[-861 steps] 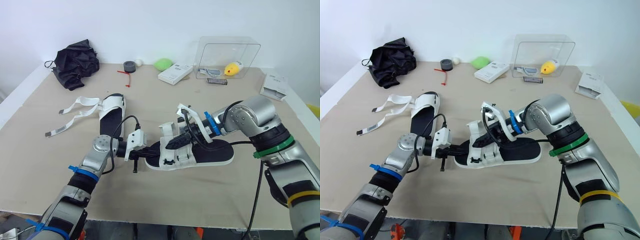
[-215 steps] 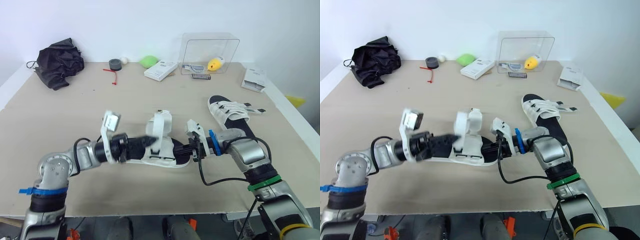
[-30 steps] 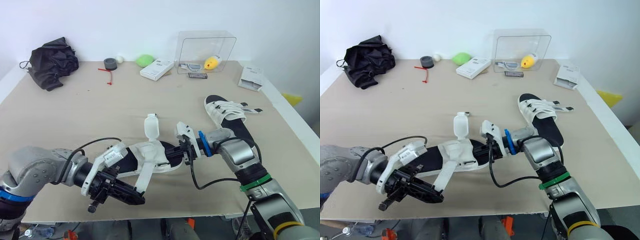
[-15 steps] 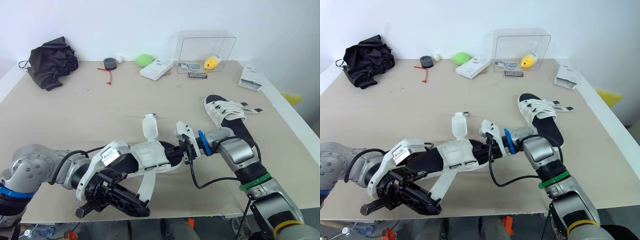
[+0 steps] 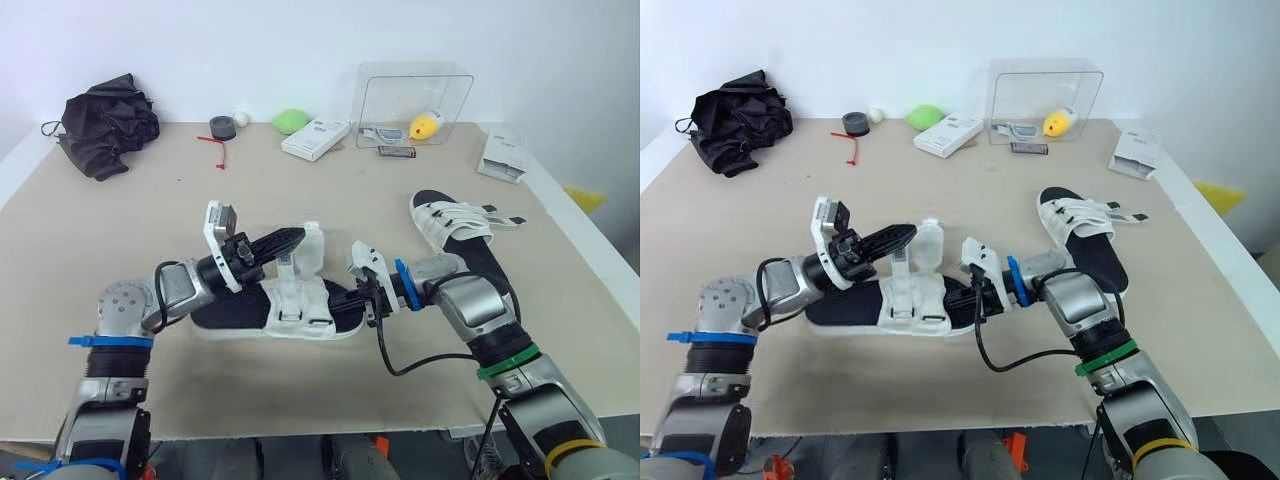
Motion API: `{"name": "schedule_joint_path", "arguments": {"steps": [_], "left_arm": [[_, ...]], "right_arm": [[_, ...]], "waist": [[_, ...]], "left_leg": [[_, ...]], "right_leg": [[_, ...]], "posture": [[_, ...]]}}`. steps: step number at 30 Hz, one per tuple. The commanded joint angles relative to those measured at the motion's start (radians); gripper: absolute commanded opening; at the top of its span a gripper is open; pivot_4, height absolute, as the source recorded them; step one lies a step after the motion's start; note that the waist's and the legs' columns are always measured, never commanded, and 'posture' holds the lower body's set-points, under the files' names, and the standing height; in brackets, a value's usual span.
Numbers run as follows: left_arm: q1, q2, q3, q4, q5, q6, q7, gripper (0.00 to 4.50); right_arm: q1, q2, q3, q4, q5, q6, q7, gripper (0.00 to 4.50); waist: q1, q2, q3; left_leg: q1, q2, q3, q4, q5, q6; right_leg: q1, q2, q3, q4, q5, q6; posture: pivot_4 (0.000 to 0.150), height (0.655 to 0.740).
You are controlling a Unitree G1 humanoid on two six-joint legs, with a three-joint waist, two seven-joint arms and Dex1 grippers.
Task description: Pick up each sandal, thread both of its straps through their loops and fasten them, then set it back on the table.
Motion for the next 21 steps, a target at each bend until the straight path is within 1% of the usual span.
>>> {"name": "schedule_joint_path", "arguments": {"steps": [1,5,11,13,18,21], "left_arm": [[0.032,0.000,0.030,-0.030,-0.118,-0.007,0.141,0.02],[0.061,-0.013,0.024,-0.014,-0.177,-0.015,0.248,0.02],[-0.006,-0.057,0.046,0.017,-0.180,0.122,0.145,0.02],[-0.047,-0.056,0.061,0.031,-0.180,0.178,0.074,0.02],[-0.140,-0.037,0.056,0.097,-0.180,0.264,-0.032,0.02],[-0.177,-0.040,0.064,0.143,-0.180,0.281,-0.062,0.02]], "right_arm": [[0.018,-0.011,0.006,-0.008,-0.008,0.011,-0.009,0.00],[0.015,-0.011,0.006,-0.006,-0.007,0.011,-0.008,0.00],[0.012,-0.002,0.014,0.001,-0.008,0.008,-0.011,0.00],[0.012,-0.001,0.013,0.001,-0.007,0.009,-0.011,0.00],[0.017,-0.002,0.012,-0.007,-0.005,0.015,-0.015,0.00],[0.020,-0.003,0.011,-0.011,-0.004,0.017,-0.016,0.00]], "waist": [[0.000,0.000,0.000],[0.001,0.000,0.000],[0.001,0.000,0.000],[0.001,0.000,0.000],[0.001,0.000,0.000],[0.000,0.000,0.000]], "left_leg": [[0.000,0.000,0.000,0.000,0.000,0.000],[0.001,-0.001,0.000,0.002,0.000,0.000],[0.001,-0.002,0.000,0.003,0.001,-0.001],[0.001,-0.002,-0.001,0.003,0.001,-0.001],[0.000,-0.002,-0.001,0.003,0.001,-0.001],[0.000,-0.002,-0.001,0.003,0.001,-0.001]], "right_leg": [[0.000,0.000,0.000,0.000,0.000,0.000],[0.001,-0.001,0.000,0.001,0.001,0.001],[0.002,-0.001,0.000,0.002,0.001,0.002],[0.001,0.000,-0.001,0.002,0.001,0.001],[0.001,0.000,-0.001,0.002,0.001,0.001],[0.001,0.000,-0.001,0.002,0.001,0.001]], "posture": [[0.150,0.7400],[0.150,0.7400],[0.150,0.7400],[0.150,0.7400],[0.150,0.7400],[0.150,0.7400]]}}
